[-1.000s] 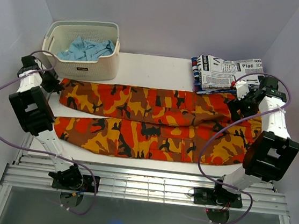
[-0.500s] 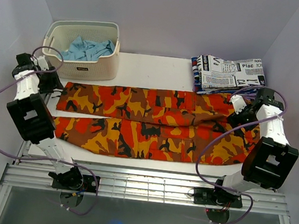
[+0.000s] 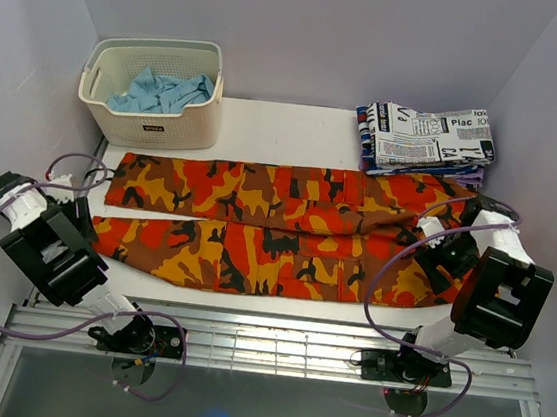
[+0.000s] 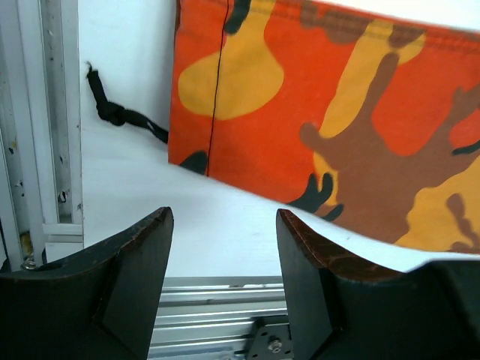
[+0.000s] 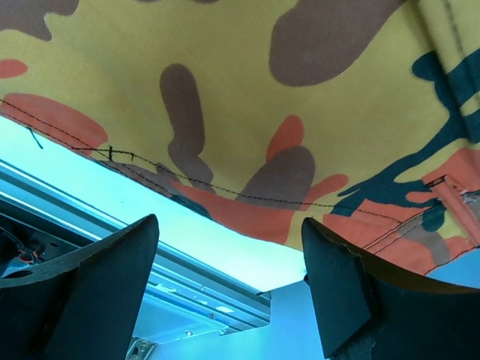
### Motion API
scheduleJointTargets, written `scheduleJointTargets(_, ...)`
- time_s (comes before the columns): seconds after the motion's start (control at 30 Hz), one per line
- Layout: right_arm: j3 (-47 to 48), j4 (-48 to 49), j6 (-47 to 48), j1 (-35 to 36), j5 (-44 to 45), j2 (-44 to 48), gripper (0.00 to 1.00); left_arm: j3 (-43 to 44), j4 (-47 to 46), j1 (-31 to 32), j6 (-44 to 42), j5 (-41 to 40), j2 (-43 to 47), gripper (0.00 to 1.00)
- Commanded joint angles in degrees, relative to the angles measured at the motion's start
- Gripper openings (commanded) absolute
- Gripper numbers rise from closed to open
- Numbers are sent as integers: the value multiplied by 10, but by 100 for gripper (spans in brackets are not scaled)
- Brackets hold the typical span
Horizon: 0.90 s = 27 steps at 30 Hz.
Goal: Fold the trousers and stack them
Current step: Flatten the trousers out
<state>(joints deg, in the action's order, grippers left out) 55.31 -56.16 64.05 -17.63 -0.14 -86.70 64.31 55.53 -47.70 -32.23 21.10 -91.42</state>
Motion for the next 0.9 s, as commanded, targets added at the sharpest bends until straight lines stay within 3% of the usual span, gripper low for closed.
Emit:
scheduleJointTargets(0.0,45,-40,35,-2,-28,-22,82,-32,-1,-18,-107,38,43,68)
scheduleJointTargets(0.23,50,-52,36,-2,-26,-14,83,-66,-134,-19,7,14,34,73)
scheduleJointTargets(0.33,49,-54,39,-2,-22,-8,83,-57,-174,-17,15,45,34,73)
scheduleJointTargets(0.53,59,-61,37,-2,-22,-5,83,14,-155,-18,7,63,-53,73)
scheduleJointTargets(0.67,69,-64,37,-2,-19,-15,83,39,-110,-16,-13,129,-100,72)
scheduleJointTargets(0.87,74,-61,36,-1,-18,-20,83,5,-100,-15,-39,177,-118,68)
